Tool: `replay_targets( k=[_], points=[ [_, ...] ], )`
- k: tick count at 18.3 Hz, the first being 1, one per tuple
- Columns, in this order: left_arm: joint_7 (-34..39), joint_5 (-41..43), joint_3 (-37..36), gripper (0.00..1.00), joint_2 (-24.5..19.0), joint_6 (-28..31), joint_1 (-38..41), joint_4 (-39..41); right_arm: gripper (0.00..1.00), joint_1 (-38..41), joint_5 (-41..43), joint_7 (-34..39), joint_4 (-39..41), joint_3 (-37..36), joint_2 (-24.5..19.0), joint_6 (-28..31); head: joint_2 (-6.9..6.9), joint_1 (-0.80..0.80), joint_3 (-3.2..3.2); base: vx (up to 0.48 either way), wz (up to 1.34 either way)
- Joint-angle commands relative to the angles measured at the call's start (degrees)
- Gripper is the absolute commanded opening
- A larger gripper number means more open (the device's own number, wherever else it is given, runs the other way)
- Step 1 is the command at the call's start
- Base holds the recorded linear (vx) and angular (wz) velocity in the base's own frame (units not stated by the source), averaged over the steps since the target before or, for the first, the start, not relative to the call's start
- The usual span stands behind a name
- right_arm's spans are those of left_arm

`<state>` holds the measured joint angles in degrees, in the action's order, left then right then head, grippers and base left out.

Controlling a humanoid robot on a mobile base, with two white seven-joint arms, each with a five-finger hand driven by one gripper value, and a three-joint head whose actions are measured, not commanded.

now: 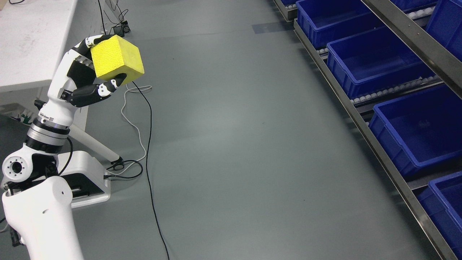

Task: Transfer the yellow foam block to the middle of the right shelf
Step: 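Hold the cube in the left hand while turning toward the blue bins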

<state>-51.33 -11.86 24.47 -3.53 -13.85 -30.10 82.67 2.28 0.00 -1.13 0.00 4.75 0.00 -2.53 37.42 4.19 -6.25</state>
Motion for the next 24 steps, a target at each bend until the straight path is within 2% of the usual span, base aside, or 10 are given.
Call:
replay_targets(
  k=[1, 12, 24],
  points=[
    [0.0, 0.0, -0.4, 0.38, 0.2, 0.0, 0.1, 0.0, 1.00, 0.0, -0.4, -0.4, 1.0, 0.0, 1.0, 0.0, 0.00, 0.00, 0.00, 0.286, -0.05],
    [0.0, 0.0, -0.3, 0.38, -0.2, 0.0, 0.6, 0.0, 1.00, 0.0, -0.4, -0.4, 1.0, 0.0, 1.0, 0.0, 0.00, 0.00, 0.00, 0.331, -0.20],
    [0.0, 0.0, -0.4, 0.38, -0.2, 0.8, -1.2, 0.1, 1.00, 0.0, -0.4, -0.4, 1.0, 0.0, 1.0, 0.0, 0.00, 0.00, 0.00, 0.428, -0.02]
  ],
)
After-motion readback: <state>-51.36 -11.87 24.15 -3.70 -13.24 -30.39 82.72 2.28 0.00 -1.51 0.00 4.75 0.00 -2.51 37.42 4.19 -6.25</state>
